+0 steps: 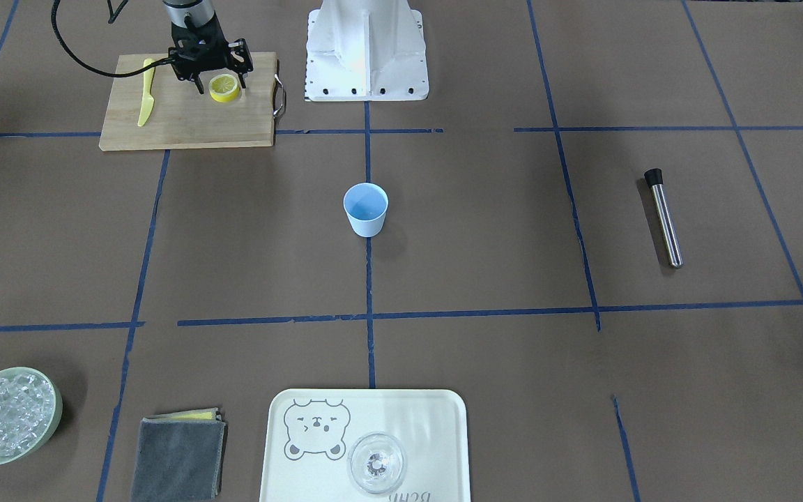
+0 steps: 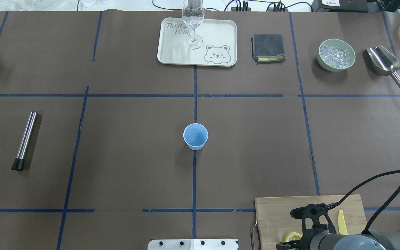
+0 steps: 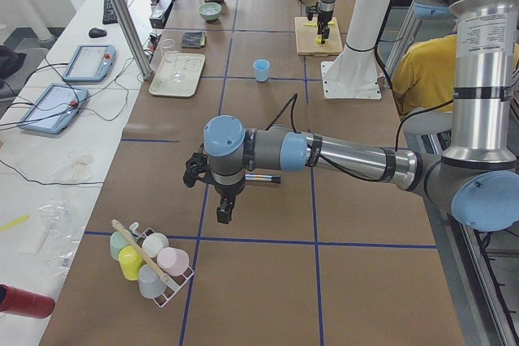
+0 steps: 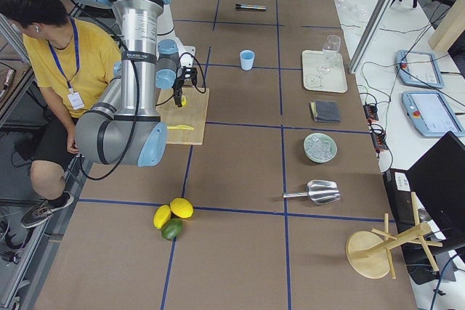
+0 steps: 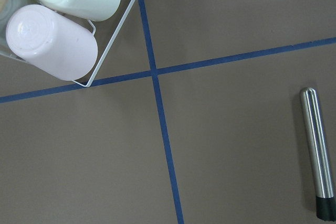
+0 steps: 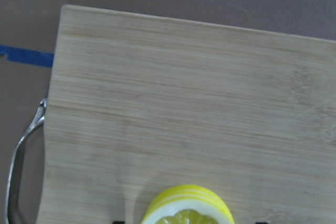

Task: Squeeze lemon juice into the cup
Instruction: 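Grasp the lemon slice with the right gripper and lift it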

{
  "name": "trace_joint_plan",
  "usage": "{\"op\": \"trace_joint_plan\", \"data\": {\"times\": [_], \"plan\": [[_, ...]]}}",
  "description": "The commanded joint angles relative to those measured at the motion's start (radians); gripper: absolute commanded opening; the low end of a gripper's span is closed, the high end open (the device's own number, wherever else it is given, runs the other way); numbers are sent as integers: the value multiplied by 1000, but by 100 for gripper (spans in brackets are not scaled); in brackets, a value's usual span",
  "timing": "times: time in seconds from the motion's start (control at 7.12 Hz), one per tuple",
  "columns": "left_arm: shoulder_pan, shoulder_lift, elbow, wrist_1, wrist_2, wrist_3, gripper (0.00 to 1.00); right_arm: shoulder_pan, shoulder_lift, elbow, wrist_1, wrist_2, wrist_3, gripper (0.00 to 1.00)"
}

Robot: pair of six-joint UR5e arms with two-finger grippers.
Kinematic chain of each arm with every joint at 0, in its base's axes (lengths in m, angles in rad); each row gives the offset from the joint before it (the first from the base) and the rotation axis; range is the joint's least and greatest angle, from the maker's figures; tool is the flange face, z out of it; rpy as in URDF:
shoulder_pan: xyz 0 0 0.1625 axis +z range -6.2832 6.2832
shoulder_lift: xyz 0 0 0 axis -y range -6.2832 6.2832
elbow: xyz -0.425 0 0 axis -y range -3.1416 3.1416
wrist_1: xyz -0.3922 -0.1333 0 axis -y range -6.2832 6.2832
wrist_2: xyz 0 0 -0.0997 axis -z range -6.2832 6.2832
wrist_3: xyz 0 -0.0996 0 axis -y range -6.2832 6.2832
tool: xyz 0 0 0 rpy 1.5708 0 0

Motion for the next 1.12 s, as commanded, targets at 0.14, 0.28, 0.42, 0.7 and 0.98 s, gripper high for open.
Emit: {"op": "trace_joint_plan", "data": {"times": [0.14, 0.28, 0.42, 0.7, 0.98], "plan": [[0, 1, 6, 0, 0, 0, 100, 2, 1, 7, 1, -1, 1, 42], [0, 2, 6, 0, 0, 0, 100, 4, 1, 8, 1, -1, 1, 36], [0, 2, 7, -2, 0, 0, 100, 4, 2, 11, 1, -1, 1, 36], [0, 2, 10, 0, 0, 0, 100, 8, -13, 45, -1, 3, 1, 37], [0, 2, 7, 0, 0, 0, 100, 22, -33, 89, -1, 12, 1, 38]]}}
